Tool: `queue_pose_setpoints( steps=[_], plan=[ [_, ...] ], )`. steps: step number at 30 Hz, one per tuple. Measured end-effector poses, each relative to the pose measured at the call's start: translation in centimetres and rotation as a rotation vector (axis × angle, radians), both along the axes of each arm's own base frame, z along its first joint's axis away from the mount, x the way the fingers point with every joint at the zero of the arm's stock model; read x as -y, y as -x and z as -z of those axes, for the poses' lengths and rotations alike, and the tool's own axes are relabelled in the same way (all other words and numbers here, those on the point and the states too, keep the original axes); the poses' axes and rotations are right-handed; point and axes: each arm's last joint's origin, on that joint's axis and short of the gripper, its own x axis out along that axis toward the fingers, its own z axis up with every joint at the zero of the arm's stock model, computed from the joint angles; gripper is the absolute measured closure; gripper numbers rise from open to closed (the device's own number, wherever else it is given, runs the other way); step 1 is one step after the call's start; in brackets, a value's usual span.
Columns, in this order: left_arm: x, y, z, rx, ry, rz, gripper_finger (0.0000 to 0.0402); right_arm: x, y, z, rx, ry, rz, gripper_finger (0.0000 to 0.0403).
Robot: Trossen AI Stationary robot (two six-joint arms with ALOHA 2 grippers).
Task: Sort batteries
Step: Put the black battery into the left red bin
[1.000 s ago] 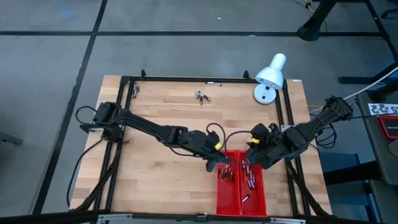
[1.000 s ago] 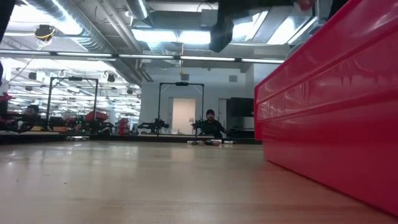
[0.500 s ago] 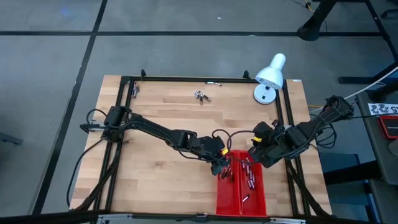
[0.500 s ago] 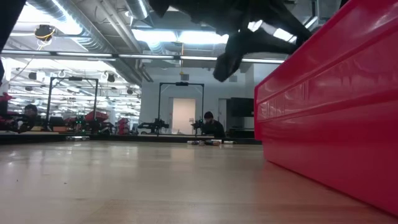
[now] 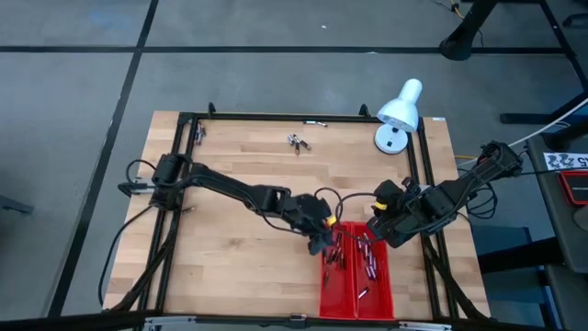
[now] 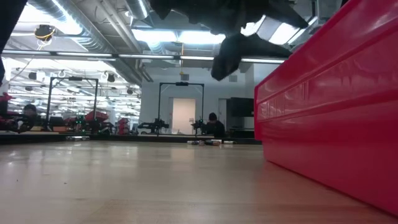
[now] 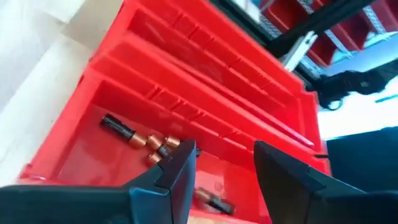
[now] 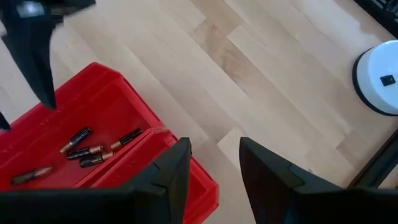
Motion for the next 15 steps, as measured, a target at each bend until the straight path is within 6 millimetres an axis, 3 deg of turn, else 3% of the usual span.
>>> queue_pose_setpoints(
  steps=[8,11,15],
  plan=[
    [-1.5,3.7,-4.9,-0.046,-0.172,0.020,0.0261,0.0,0.0,0.0,0.001,-0.001,0.000,0.0265],
    [-2.1,6.3,-5.9,-0.193,-0.247,0.011,0.0265,0.0,0.0,0.0,0.002,0.000,0.001,0.0265],
    [-2.7,10.0,-5.5,-0.511,-0.327,0.019,0.0265,0.0,0.0,0.0,0.001,0.001,-0.002,0.0265]
  ],
)
